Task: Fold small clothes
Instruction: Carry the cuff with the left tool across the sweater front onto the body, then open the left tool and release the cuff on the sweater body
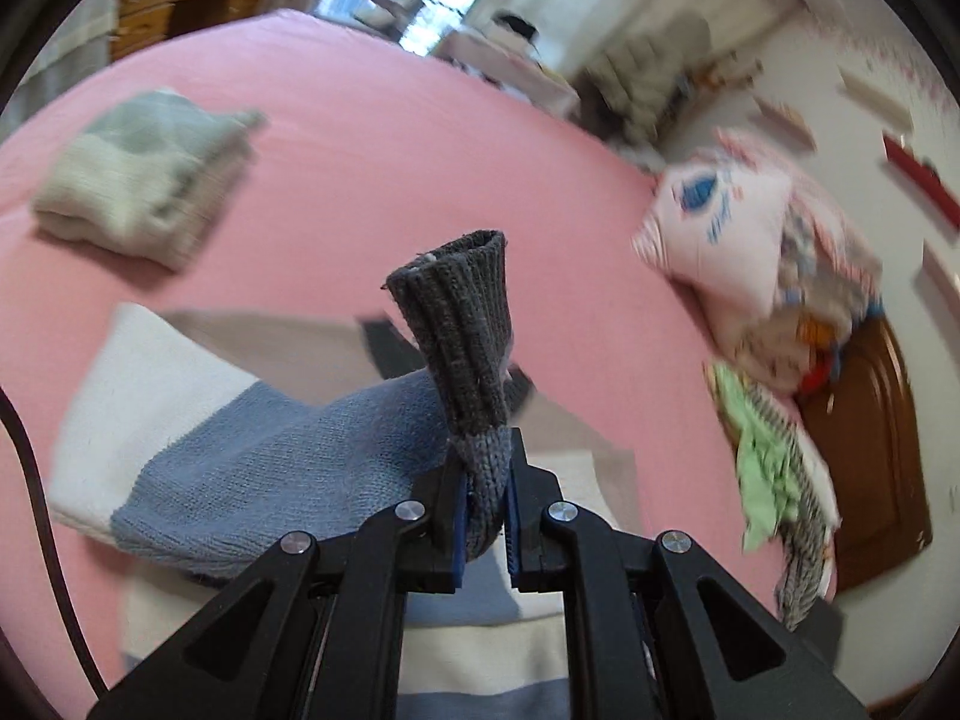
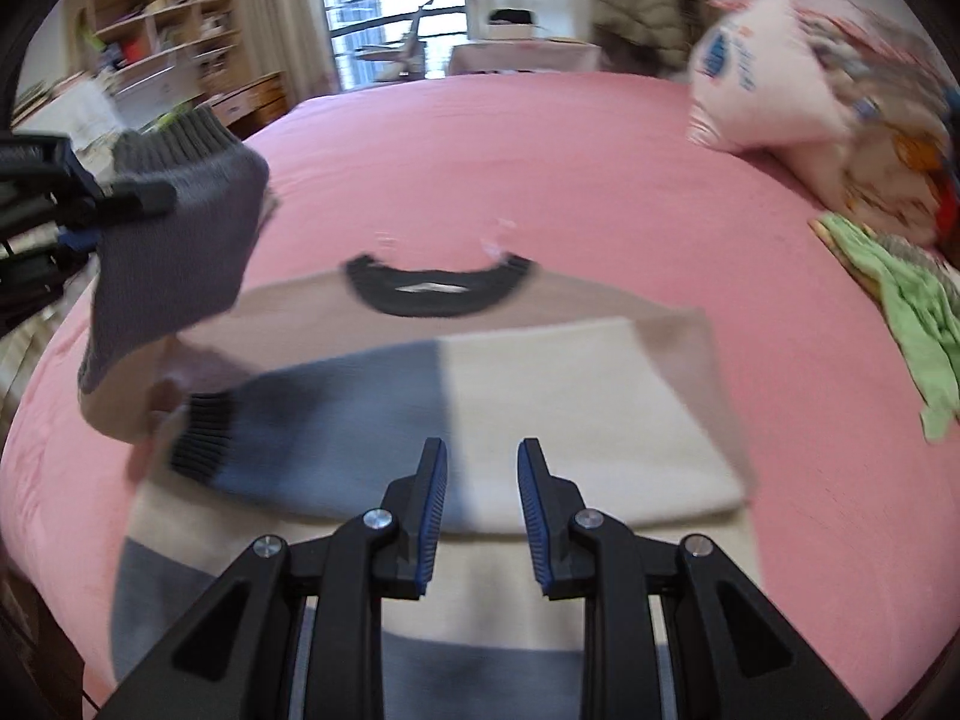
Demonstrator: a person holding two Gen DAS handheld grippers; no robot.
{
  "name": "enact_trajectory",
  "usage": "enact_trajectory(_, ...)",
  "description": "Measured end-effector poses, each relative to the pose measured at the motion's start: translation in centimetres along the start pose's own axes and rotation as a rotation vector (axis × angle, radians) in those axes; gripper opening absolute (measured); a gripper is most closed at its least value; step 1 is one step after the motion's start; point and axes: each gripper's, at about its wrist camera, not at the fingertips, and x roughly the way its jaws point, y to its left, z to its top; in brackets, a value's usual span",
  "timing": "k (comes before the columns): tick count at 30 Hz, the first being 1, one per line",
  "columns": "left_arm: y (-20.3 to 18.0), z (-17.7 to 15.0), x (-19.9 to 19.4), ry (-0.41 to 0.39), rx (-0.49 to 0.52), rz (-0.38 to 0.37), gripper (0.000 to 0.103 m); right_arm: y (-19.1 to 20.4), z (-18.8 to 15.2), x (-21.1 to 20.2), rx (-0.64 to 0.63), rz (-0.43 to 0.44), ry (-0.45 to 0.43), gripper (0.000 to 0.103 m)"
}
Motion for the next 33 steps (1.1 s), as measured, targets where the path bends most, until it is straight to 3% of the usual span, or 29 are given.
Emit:
enact_trajectory(6, -2.5, -4.6, 8.6, 0.162, 0.057, 0.06, 0.008, -4.3, -1.6, 0.7, 0.043, -0.017, 0.03, 0.024)
enact_trajectory(9, -2.1, -6.6, 10.9, 0.223, 0.074, 0.088, 0.008, -5.0, -1.9, 1.3, 0.051, -0.013, 0.046, 0.024)
enact_trajectory(11, -1.9, -7.4, 11.5, 0.254, 0.087, 0.098, 0.013, -5.1, -2.0, 1.7, 0.053, -0.001, 0.056, 0.024)
enact_trajectory(12, -1.8, -7.5, 11.7, 0.265, 0.088, 0.098, 0.023, -5.0, -1.9, 1.8, 0.054, 0.009, 0.06, 0.024)
enact_trajectory(17, -0.4, -7.9, 9.4, 0.259, 0.092, 0.087, 0.048, -4.1, -1.5, 2.4, 0.054, 0.063, 0.077, 0.024)
enact_trajectory(23, 2.6, -7.8, 3.7, 0.193, 0.136, 0.116, 0.051, -2.6, -0.9, 2.6, 0.047, 0.11, 0.085, 0.026)
enact_trajectory(28, 5.9, -7.9, -0.5, 0.148, 0.098, 0.156, 0.056, -1.2, -0.8, 2.1, 0.02, 0.125, 0.079, 0.043)
enact_trajectory(33, 9.7, -8.3, -3.7, 0.095, 0.093, 0.26, 0.056, -0.8, -1.2, 2.0, 0.018, 0.136, 0.1, 0.045)
